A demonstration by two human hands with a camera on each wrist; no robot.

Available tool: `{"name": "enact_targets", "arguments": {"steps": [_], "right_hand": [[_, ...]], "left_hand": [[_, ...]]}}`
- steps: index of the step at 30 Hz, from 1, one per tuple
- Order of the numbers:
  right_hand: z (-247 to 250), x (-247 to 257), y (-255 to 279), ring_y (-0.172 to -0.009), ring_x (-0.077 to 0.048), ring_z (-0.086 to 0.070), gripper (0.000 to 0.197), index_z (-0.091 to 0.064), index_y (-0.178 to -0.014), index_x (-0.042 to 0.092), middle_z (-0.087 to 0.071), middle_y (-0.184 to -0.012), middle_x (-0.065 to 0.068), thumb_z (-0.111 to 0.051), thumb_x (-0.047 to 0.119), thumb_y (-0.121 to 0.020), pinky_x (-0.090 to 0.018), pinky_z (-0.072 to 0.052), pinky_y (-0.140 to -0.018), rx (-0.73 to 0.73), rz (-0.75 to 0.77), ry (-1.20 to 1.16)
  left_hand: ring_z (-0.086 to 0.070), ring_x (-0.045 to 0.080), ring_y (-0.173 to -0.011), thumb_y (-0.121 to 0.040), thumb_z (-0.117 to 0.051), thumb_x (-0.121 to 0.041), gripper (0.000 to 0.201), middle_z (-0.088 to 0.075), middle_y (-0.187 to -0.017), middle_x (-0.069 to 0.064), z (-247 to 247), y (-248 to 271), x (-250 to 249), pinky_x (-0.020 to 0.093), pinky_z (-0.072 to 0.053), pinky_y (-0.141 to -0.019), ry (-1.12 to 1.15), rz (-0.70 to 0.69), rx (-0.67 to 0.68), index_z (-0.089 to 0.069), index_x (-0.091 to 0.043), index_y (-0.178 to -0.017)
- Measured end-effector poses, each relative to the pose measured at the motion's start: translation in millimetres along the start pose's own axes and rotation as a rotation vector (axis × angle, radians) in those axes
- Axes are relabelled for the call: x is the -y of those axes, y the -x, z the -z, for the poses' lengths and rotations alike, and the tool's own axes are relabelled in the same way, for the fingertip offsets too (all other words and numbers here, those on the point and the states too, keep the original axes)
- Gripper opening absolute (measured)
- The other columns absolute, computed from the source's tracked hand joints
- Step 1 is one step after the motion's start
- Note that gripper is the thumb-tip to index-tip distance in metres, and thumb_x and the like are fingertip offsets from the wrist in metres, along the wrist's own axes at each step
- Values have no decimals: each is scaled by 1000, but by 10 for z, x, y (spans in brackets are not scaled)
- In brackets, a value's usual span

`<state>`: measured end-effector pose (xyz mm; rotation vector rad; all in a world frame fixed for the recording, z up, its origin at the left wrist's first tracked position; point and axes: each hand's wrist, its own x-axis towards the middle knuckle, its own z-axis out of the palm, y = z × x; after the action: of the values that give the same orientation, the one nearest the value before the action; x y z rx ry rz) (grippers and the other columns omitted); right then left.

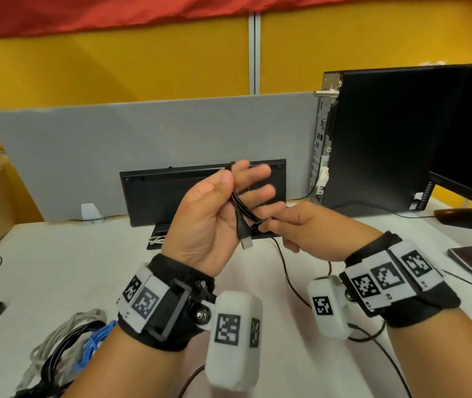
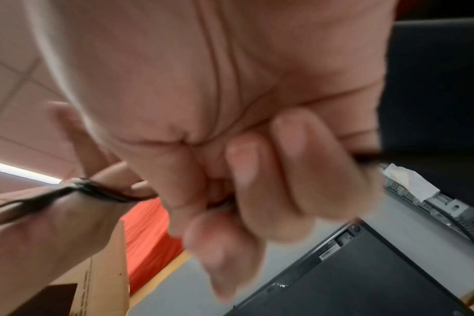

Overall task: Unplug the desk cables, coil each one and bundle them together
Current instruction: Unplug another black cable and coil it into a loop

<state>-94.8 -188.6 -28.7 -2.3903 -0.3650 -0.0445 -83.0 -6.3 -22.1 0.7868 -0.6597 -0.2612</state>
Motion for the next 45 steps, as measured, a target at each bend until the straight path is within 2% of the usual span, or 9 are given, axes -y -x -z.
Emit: {"name": "enact_targets", "arguments": {"steps": [4,12,19,23,27,34,37,41,45], "right_hand": [[-21,77,46,-49,8,-50,23,-64,-109,34,-58,-61,10,-42,37,-101,-10,-37,-51,135,-68,72],[37,347,194,-56,4,-53,28,-74,-85,28,-56,-58,13,-51,37,-97,-23,-47,-67,188,-8,102],[151,399,252,-54,6,-54,21,-66,-84,-1,-58,-55,22,-52,7,-96,-6,-41,-59,-38,216,-247],[186,295,172,-76,-17,-66,19,-71,-82,8,-70,-76,-6,-58,16,-94,-27,-54,-75,-292,276,-236],[187,180,103,-68,-34,-60,6,-75,-81,16,-69,-72,-14,-72,21,-84,-38,-52,-65,-519,311,-262],[56,-18,-33,-99,6,-64,20,-72,-107,27,-70,-97,22,-58,19,-95,-10,-47,-88,-549,266,-261],[25,-73,-55,-78,16,-59,25,-71,-114,21,-64,-73,33,-52,20,-98,-6,-45,-73,-461,225,-200],[-44,-87,-71,-59,2,-54,27,-73,-109,24,-59,-60,17,-47,21,-100,-18,-45,-64,-177,75,-32],[-133,-32,-56,-60,-5,-52,26,-70,-108,18,-56,-62,8,-46,26,-101,-20,-43,-65,90,-62,87]], "left_hand": [[-65,35,-111,-105,-28,-12,38,-63,-130,14,65,-23,-69,61,-45,-96,-96,-85,-75,-26,3,-139],[-69,26,-106,-105,-36,-14,48,-68,-124,1,156,-23,43,50,-41,-107,-538,-103,-219,-20,-13,-151],[-73,25,-94,-103,-38,-8,41,-75,-106,1,136,-16,116,46,-50,-98,-699,110,-107,-41,-26,-140],[-70,32,-69,-102,-36,-15,34,-73,-102,19,87,23,102,55,-47,-95,-685,219,69,-54,-10,-131],[-49,17,-49,-100,-37,-19,38,-69,-73,17,53,63,66,62,-44,-88,-540,279,180,-56,-8,-130],[-34,7,-44,-100,-38,-17,44,-44,-48,-3,58,56,28,63,-45,-97,-268,293,218,-45,1,-140],[-32,6,-44,-100,-38,-18,45,-43,-49,-4,56,47,20,67,-42,-98,-152,247,219,-43,4,-140],[-38,4,-44,-103,-36,-17,33,-51,-58,0,63,16,47,65,-39,-100,-76,100,45,-49,6,-124],[-45,4,-47,-103,-37,-19,41,-72,-93,7,140,-22,15,66,-46,-93,-50,-38,-121,-40,5,-136]]}}
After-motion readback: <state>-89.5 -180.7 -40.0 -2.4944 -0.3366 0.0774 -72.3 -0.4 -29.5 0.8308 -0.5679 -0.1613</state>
